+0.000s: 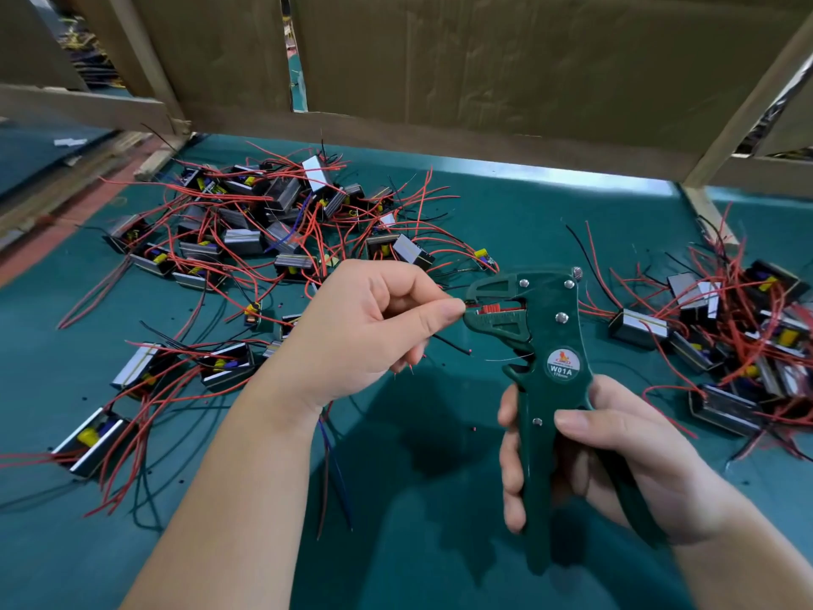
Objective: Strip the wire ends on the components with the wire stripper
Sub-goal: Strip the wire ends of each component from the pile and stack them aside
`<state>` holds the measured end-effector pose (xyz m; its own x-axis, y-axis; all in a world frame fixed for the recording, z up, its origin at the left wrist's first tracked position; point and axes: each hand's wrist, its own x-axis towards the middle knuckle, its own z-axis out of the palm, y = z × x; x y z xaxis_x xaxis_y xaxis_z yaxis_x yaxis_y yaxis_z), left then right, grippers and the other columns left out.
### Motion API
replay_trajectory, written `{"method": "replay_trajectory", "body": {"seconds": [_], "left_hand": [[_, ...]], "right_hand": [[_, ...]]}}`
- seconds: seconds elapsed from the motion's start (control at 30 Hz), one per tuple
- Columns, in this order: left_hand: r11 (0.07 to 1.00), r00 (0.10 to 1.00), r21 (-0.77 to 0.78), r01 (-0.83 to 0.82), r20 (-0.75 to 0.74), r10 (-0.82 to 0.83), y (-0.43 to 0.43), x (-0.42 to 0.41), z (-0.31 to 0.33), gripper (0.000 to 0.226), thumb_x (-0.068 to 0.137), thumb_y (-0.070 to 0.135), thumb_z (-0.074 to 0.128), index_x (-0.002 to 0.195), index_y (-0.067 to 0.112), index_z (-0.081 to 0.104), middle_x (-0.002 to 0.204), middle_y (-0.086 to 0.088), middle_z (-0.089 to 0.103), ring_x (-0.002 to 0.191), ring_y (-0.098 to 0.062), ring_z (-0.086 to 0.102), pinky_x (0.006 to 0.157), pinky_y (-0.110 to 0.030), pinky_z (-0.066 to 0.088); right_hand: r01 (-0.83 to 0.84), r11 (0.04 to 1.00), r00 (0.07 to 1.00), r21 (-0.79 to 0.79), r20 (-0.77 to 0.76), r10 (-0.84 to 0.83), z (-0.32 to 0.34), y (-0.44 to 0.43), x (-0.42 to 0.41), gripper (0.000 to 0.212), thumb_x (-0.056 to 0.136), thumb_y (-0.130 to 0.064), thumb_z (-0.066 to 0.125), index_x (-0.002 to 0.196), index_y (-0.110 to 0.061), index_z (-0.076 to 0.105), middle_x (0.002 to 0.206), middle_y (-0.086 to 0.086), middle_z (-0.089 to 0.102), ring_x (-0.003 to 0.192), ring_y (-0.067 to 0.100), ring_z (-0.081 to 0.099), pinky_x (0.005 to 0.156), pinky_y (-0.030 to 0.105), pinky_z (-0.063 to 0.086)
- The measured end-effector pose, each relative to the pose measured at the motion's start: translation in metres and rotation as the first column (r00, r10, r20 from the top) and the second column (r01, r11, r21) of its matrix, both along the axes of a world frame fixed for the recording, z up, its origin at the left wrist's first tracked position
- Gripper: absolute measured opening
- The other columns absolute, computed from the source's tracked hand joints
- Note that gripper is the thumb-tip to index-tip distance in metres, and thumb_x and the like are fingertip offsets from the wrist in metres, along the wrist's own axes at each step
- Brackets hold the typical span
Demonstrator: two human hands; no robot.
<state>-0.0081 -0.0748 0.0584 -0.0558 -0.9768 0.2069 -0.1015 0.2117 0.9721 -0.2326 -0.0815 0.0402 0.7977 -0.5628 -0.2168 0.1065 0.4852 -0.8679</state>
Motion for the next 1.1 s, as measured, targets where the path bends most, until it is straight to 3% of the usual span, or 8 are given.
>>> {"method": "replay_trajectory", "body": {"seconds": [0.17,0.3,0.4,0.53,0.77,0.87,0.97,1.1], "left_hand": [[0.999,0.998,0.026,-0.032,0.061,0.031,-0.005,0.004,-0.006,0.019,0.08,0.028,0.065,0.062,0.026,0.064,0.045,0.002,0.057,0.037,-0.009,0.047,0.041,-0.015,0.039],[0.998,0.994,0.038,-0.046,0.104,0.042,-0.009,0.004,-0.012,0.009,0.08,0.031,0.065,0.072,0.027,0.062,0.051,0.001,0.061,0.046,-0.016,0.054,0.045,-0.02,0.045],[0.995,0.993,0.101,-0.004,0.119,-0.008,-0.01,0.004,-0.015,0.01,0.084,0.03,0.061,0.084,0.02,0.064,0.056,0.003,0.064,0.05,-0.013,0.058,0.051,-0.02,0.049],[0.974,0.971,0.226,0.032,0.224,-0.084,-0.011,0.004,-0.02,0.013,0.093,0.016,0.061,0.08,0.017,0.063,0.059,0.004,0.066,0.053,-0.01,0.061,0.061,-0.023,0.05],[0.964,0.995,0.263,0.032,0.079,-0.054,-0.01,0.002,-0.013,0.029,0.1,0.02,0.047,0.084,0.001,0.062,0.055,0.007,0.06,0.05,-0.008,0.053,0.053,-0.011,0.041],[0.959,0.994,0.28,-0.028,0.111,-0.003,-0.011,0.004,-0.014,0.026,0.098,0.02,0.05,0.08,0.007,0.063,0.053,0.006,0.056,0.048,-0.009,0.051,0.05,-0.013,0.04],[0.968,0.99,0.226,-0.104,0.119,0.079,-0.013,0.01,-0.014,0.019,0.094,0.02,0.057,0.077,0.016,0.065,0.053,0.004,0.055,0.049,-0.008,0.051,0.05,-0.013,0.038],[0.975,0.994,0.197,-0.105,0.059,0.096,-0.013,0.006,-0.013,0.01,0.088,0.014,0.064,0.079,0.016,0.068,0.057,0.008,0.061,0.051,-0.002,0.054,0.053,-0.011,0.041]], "right_hand": [[0.037,0.999,0.999,0.017,-0.011,-0.037,-0.003,0.001,0.006,0.043,0.066,-0.039,0.082,0.093,-0.009,0.066,0.073,0.027,0.062,0.061,0.042,0.063,0.062,0.049,0.05],[0.104,0.993,0.994,0.051,-0.018,-0.103,-0.004,0.004,0.009,0.048,0.062,-0.042,0.084,0.088,-0.008,0.064,0.069,0.028,0.059,0.056,0.039,0.061,0.057,0.045,0.052],[0.208,0.976,0.977,0.064,-0.066,-0.204,-0.006,0.009,0.018,0.054,0.056,-0.049,0.085,0.081,-0.009,0.061,0.063,0.026,0.055,0.048,0.036,0.057,0.052,0.043,0.05],[0.375,0.923,0.918,0.086,-0.175,-0.357,-0.011,0.012,0.03,0.046,0.052,-0.048,0.076,0.069,-0.011,0.053,0.054,0.017,0.043,0.036,0.025,0.043,0.046,0.036,0.046],[0.237,0.954,0.971,0.181,-0.027,-0.236,0.002,0.004,0.011,0.049,0.048,-0.046,0.085,0.071,-0.011,0.061,0.054,0.013,0.046,0.036,0.026,0.045,0.041,0.034,0.047],[0.351,0.922,0.935,0.165,-0.01,-0.355,0.011,-0.005,0.001,0.044,0.046,-0.04,0.084,0.07,-0.012,0.061,0.054,0.011,0.044,0.036,0.024,0.044,0.038,0.032,0.045],[0.493,0.863,0.87,0.109,-0.037,-0.492,0.019,-0.013,-0.009,0.032,0.054,-0.039,0.067,0.07,-0.013,0.057,0.055,0.01,0.042,0.037,0.024,0.042,0.036,0.032,0.042],[0.423,0.896,0.906,0.138,-0.072,-0.417,0.011,-0.011,-0.01,0.045,0.045,-0.04,0.079,0.075,-0.011,0.064,0.06,0.016,0.051,0.044,0.03,0.052,0.042,0.039,0.049]]}}
